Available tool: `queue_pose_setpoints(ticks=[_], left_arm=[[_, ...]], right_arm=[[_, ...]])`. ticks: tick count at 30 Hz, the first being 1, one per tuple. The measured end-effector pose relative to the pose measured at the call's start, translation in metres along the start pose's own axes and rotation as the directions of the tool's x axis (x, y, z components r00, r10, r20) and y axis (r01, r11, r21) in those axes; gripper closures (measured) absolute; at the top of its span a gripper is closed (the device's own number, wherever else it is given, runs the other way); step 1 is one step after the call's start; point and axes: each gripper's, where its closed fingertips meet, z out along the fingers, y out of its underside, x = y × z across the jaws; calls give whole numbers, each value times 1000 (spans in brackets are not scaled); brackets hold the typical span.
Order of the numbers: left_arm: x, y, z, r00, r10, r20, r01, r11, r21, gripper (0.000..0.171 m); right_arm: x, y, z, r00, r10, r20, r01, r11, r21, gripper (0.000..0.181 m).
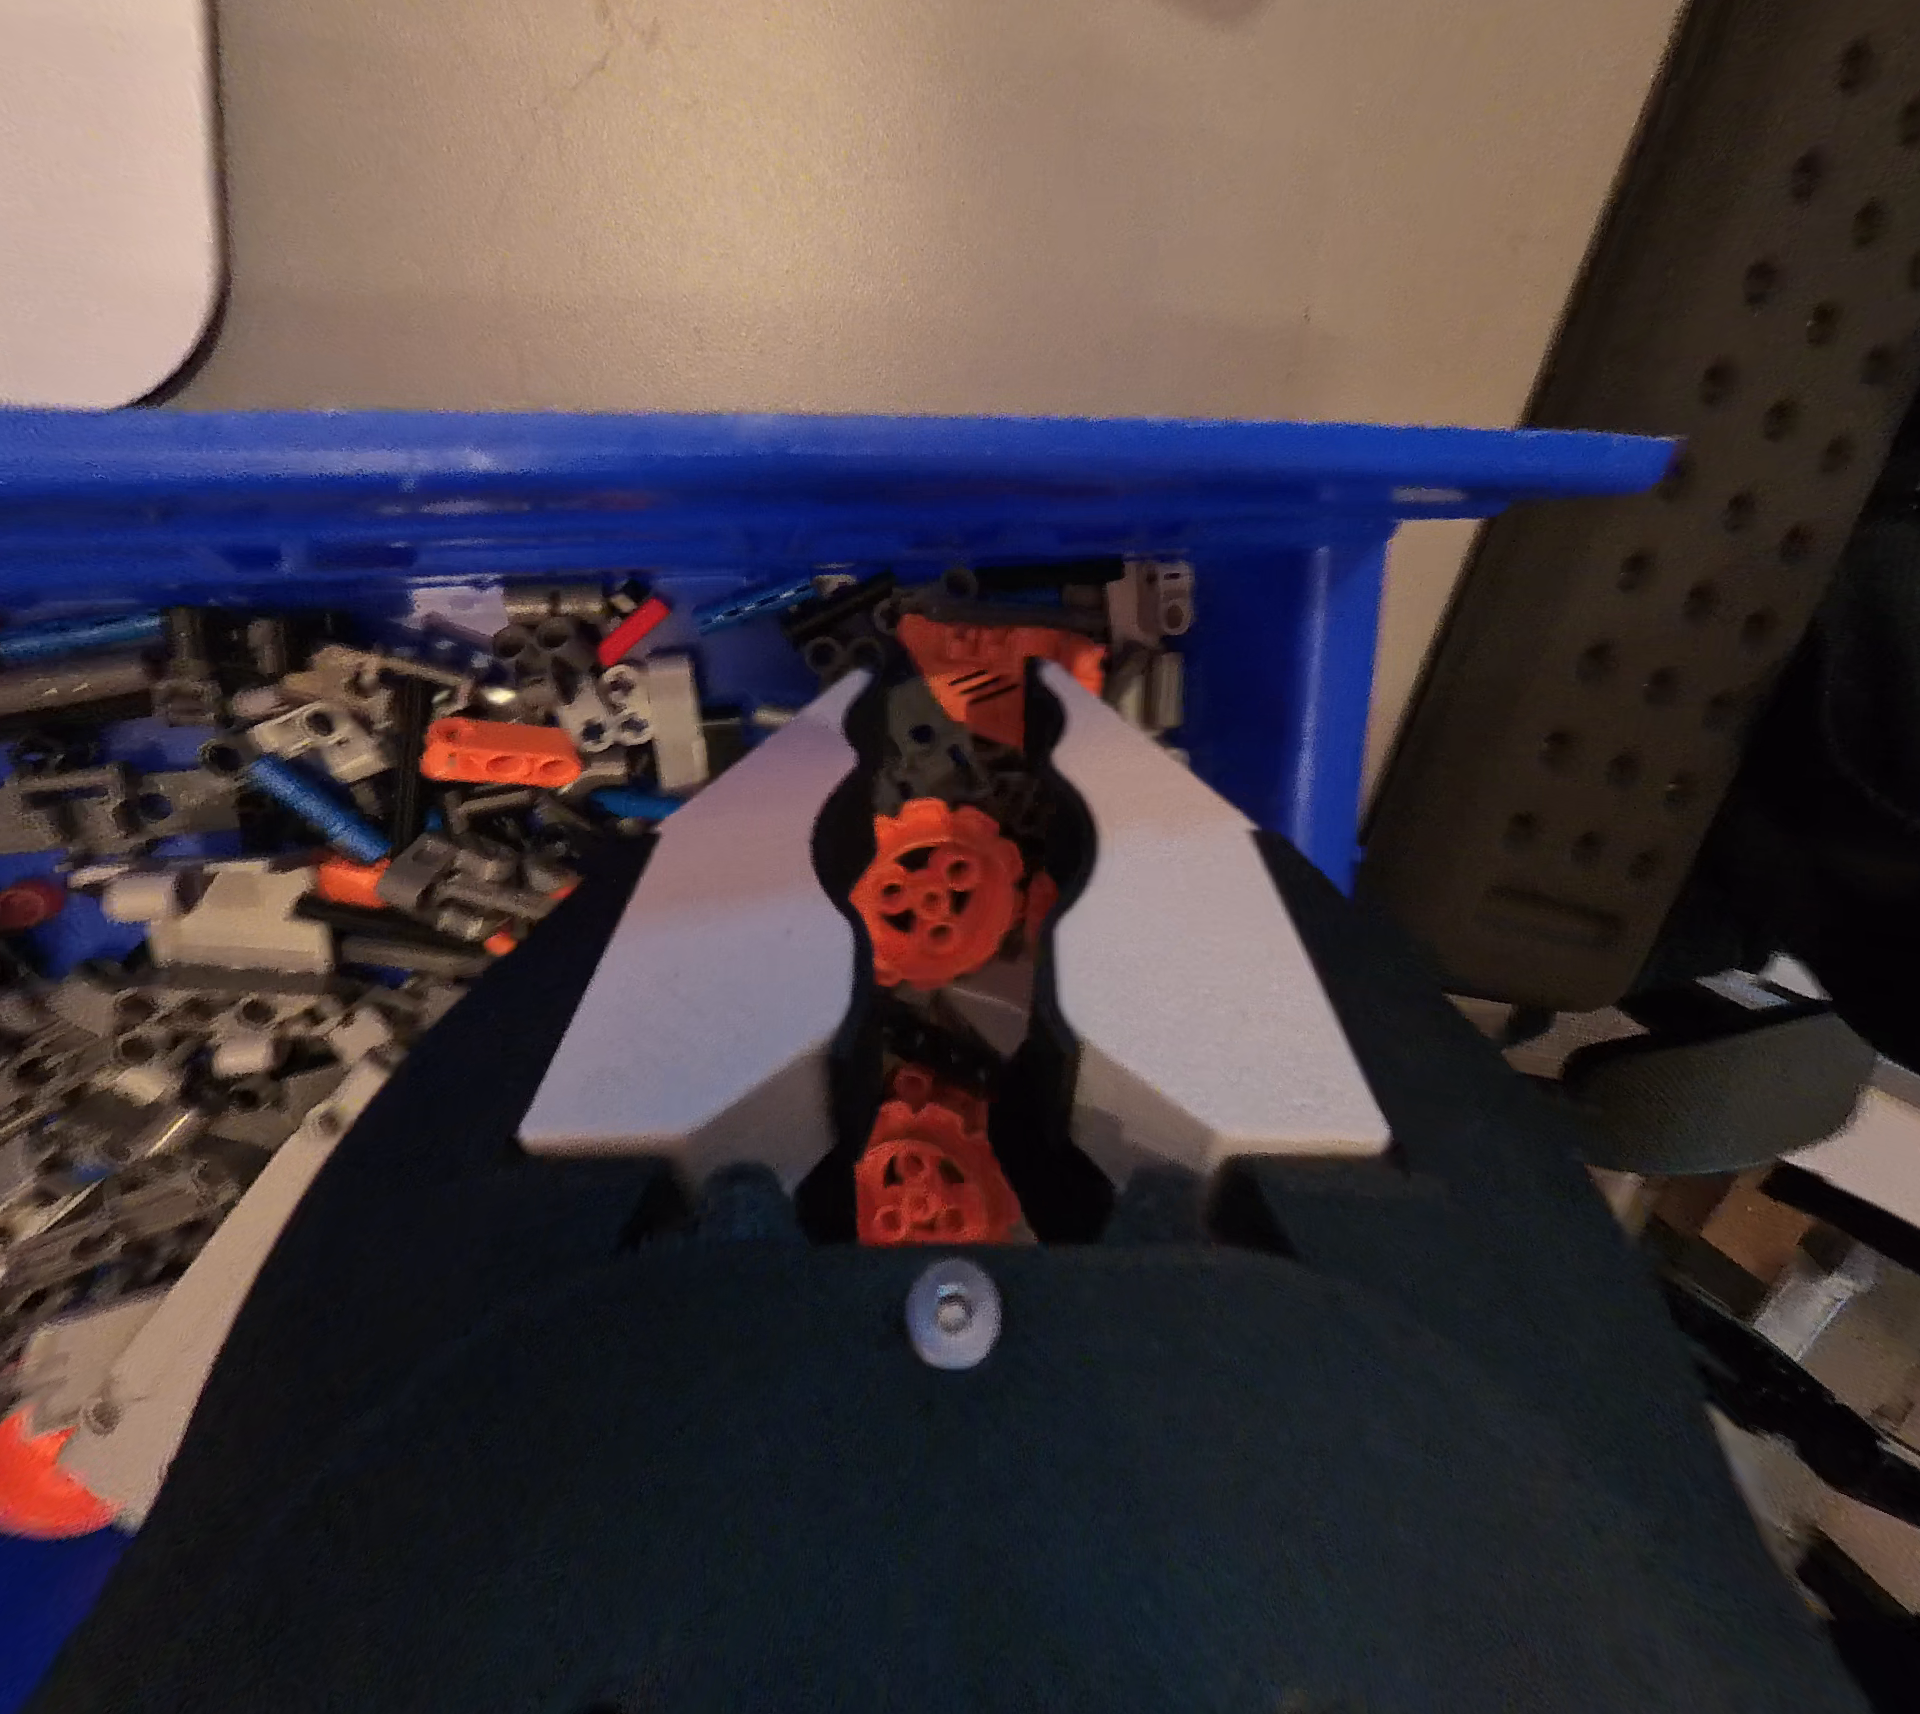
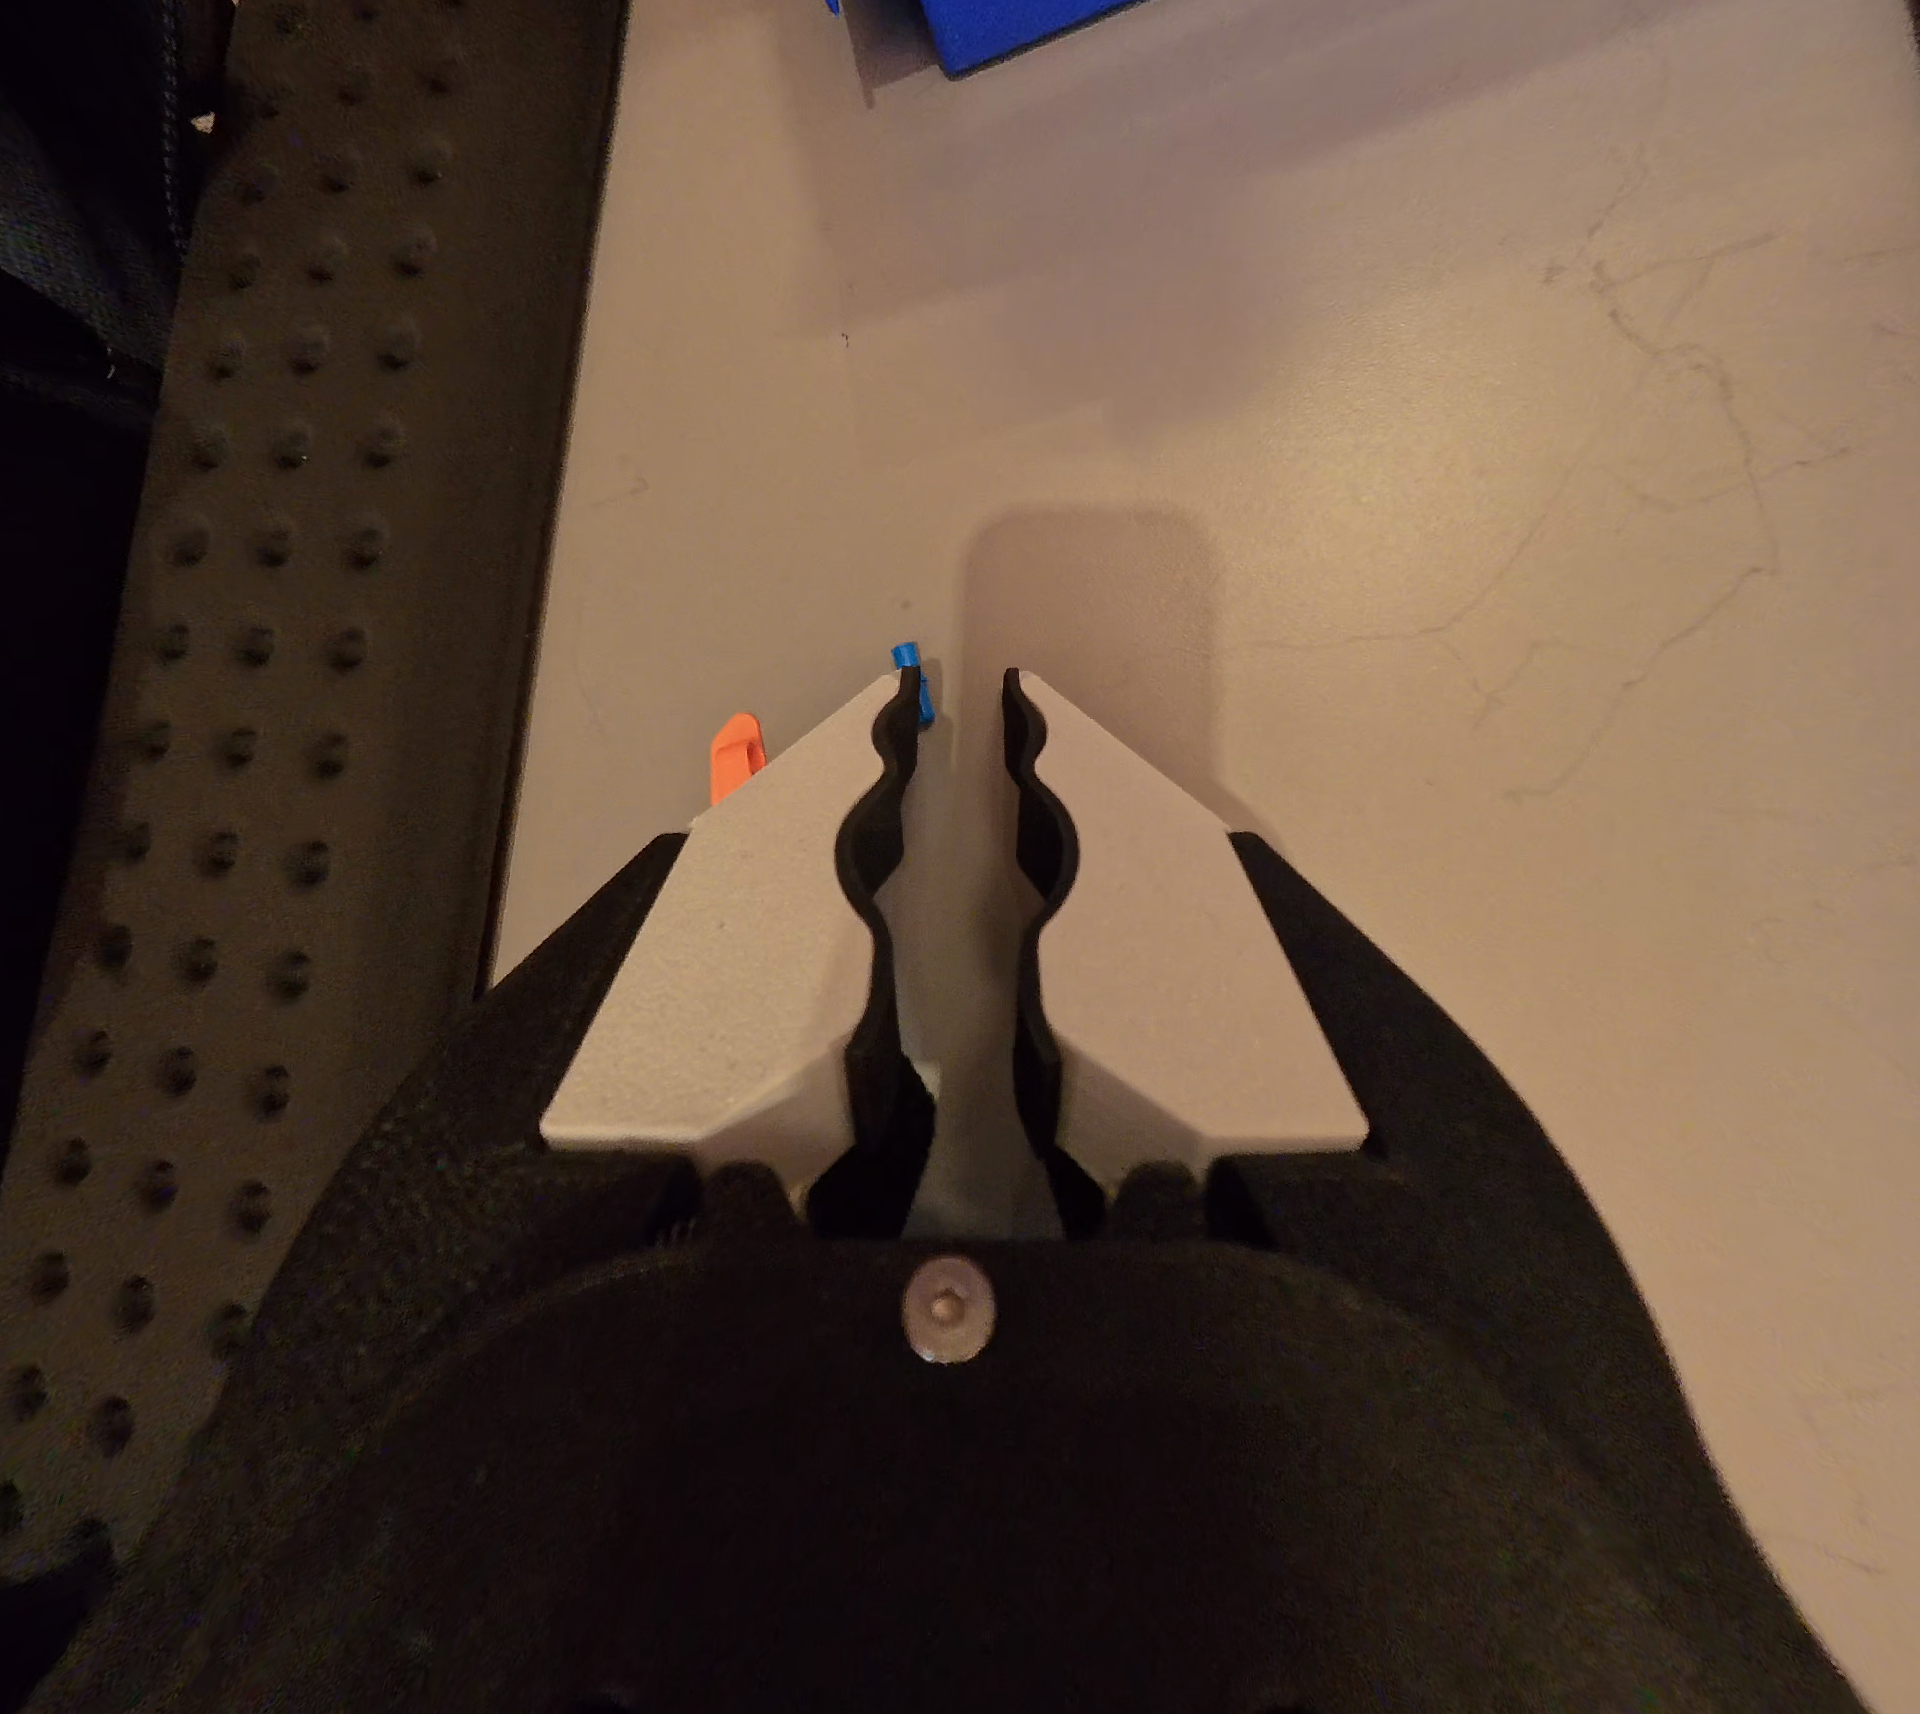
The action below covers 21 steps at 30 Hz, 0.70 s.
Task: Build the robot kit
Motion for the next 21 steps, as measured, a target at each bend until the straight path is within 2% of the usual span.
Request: queue_pose_setpoints(ticks=[2, 5, 10, 11, 17, 21], left_arm=[[-11, 10, 2, 998, 0, 59, 3, 999, -46, 155], [-11, 12, 4, 999, -23, 27, 24, 999, -26, 157], [-31, 17, -11, 993, -44, 112, 47, 999, -21, 161], [-38, 18, -16, 987, -42, 153, 46, 999, -19, 171], [-61, 33, -36, 972, -76, 222, 83, 996, -22, 171], [-35, 31, -31, 994, -25, 108, 27, 999, -23, 142]], right_arm=[[0, 0, 0, 1000, -1, -1, 1, 1000, 0, 168], [0, 0, 0, 1000, -2, -1, 2, 1000, 1, 168], [0, 0, 0, 1000, -2, 0, 2, 1000, 0, 168], [0, 0, 0, 1000, -1, -1, 1, 1000, -1, 168], [0, 0, 0, 1000, -1, 0, 1, 1000, -1, 168], [0, 0, 0, 1000, 0, 3, 0, 1000, -1, 168]])
